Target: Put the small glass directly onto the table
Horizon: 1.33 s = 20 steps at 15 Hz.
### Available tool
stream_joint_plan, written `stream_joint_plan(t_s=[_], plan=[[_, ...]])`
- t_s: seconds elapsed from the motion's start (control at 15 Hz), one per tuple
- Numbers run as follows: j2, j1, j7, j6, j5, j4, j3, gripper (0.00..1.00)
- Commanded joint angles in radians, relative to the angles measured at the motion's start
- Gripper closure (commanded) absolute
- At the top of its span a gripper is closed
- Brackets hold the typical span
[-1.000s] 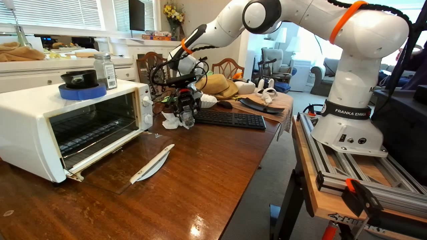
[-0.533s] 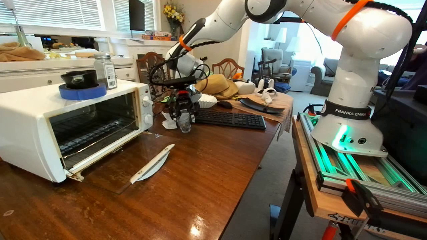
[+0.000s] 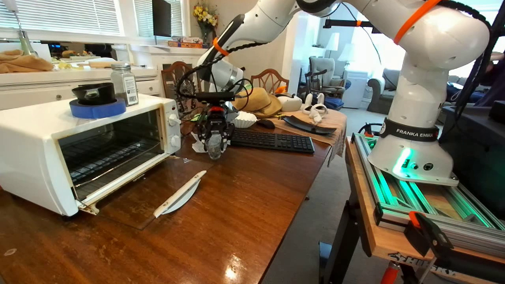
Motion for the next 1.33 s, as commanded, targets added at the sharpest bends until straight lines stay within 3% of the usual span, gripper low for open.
stream_joint_plan(t_s=[0.0, 0.27, 0.67, 0.93, 1.27], plan=[[-0.065, -0.004, -0.089, 0.069, 0.076, -0.110, 0.009, 0.69], [-0.085, -0.019, -0.188, 0.069, 0.164, -0.162, 0.013, 0.69], [-0.072, -0.090, -0.377, -0.061, 0.296, -0.200, 0.027, 0.69], [-0.060, -0.106, -0.412, -0.147, 0.318, -0.208, 0.010, 0.69], [-0.075, -0.084, -0.363, -0.188, 0.304, -0.221, -0.018, 0.69]])
